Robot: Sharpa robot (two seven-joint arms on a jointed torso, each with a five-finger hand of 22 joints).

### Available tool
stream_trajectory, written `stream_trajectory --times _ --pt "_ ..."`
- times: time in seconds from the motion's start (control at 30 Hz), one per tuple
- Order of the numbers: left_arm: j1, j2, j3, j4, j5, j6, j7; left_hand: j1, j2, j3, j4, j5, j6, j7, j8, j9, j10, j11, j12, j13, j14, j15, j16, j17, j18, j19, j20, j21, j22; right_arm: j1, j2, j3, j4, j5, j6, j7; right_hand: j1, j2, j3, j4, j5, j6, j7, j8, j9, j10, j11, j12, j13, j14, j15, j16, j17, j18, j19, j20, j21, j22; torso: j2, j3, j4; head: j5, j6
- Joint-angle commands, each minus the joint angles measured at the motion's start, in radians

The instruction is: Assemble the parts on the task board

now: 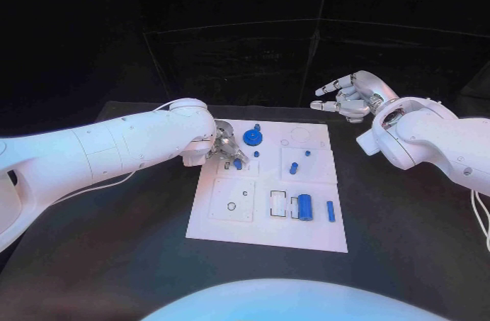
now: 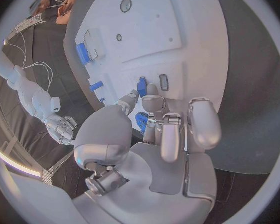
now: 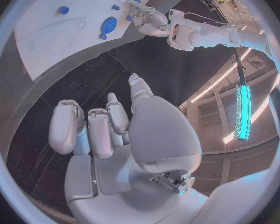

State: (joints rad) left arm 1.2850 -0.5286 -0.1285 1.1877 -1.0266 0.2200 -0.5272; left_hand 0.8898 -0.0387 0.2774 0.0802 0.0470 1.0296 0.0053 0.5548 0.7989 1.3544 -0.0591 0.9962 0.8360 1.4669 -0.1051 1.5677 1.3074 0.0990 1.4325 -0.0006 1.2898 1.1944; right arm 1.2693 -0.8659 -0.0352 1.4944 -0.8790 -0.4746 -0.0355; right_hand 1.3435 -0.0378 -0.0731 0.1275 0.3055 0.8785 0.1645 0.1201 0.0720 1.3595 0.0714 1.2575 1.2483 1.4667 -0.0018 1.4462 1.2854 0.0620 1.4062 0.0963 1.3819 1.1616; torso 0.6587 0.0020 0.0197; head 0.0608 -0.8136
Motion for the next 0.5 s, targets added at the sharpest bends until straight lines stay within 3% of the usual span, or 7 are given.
stream_trajectory --times 0.03,0.5 --pt "0.001 0.001 0.001 0.001 -0.007 0.006 -0.001 -0.01 -0.001 -0.018 0.007 0.001 0.006 -0.003 0.004 0.001 0.007 -0.004 0.005 0.002 0.104 -0.009 0.003 0.263 -0.018 0.009 -0.002 0.005 0.002 0.002 0.0 0.001 0.002 0.001 0.004 0.004 -0.006 0.007 -0.005 -0.001 0.005 0.003 -0.005 0.004 -0.001 -0.003 -0.002 -0.004 -0.001 0.046 -0.009 -0.007 0.0 0.019 -0.002 -0.003 -0.006 -0.002 0.0 -0.0001 0.0002 -0.001 0.0" --pt "0.001 0.002 0.001 0.008 -0.007 0.011 -0.001 0.013 0.005 -0.041 0.008 0.001 0.006 -0.004 0.005 0.004 0.008 -0.005 0.007 0.002 0.104 -0.01 0.003 0.263 -0.019 0.009 -0.003 0.007 0.005 0.002 0.0 0.001 0.001 0.001 0.006 0.004 -0.006 0.007 -0.005 -0.001 0.005 0.003 -0.005 0.004 -0.001 -0.003 -0.002 -0.004 -0.001 0.046 -0.009 -0.007 0.0 0.019 -0.002 -0.003 -0.006 -0.002 0.0 -0.0001 0.0007 -0.001 -0.001"
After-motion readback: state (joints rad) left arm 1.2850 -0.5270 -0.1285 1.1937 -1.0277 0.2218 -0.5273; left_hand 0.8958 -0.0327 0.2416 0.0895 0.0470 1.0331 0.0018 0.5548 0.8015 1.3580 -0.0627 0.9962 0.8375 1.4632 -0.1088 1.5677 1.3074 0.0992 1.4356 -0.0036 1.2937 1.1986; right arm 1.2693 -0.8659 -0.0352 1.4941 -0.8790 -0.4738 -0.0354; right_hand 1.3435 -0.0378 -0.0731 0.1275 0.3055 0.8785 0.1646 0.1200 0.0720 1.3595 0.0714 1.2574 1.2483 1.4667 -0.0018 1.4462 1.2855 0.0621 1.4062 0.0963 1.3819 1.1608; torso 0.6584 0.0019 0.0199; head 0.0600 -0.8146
